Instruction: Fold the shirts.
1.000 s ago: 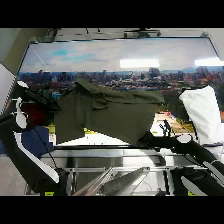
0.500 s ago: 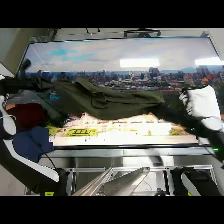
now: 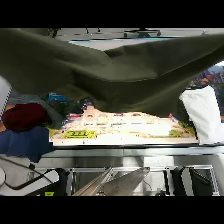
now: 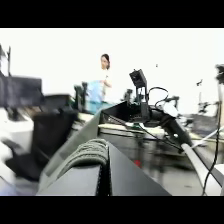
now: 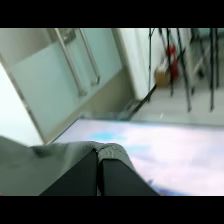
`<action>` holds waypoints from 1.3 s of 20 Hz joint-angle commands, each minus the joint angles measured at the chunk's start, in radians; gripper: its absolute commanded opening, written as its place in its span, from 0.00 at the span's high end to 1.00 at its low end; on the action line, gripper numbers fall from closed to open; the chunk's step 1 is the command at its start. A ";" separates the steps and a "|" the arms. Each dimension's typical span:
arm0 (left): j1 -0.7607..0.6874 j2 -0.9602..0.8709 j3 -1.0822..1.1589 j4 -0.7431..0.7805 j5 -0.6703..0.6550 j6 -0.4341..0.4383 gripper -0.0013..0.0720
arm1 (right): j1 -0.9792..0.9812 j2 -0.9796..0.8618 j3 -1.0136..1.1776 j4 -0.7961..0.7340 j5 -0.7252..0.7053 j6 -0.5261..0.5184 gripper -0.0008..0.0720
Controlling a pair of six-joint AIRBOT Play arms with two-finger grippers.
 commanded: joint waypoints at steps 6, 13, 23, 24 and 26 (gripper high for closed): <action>0.319 0.265 -0.002 0.441 0.201 -0.171 0.95 | -0.030 -0.151 0.259 -0.201 0.085 0.108 0.97; -0.362 -0.074 -0.002 1.409 0.367 -0.374 0.95 | 0.314 -0.349 -0.152 -0.795 -0.174 0.174 0.97; -0.438 -0.757 0.037 1.521 0.550 -0.385 0.95 | 0.430 -1.055 -0.100 -0.710 -0.510 0.077 0.97; -0.438 -0.818 0.087 1.520 0.555 -0.385 0.95 | 0.430 -1.116 -0.045 -0.655 -0.507 0.056 0.97; -0.438 -0.918 0.209 1.520 0.558 -0.385 0.95 | 0.435 -1.222 0.083 -0.568 -0.509 0.039 0.97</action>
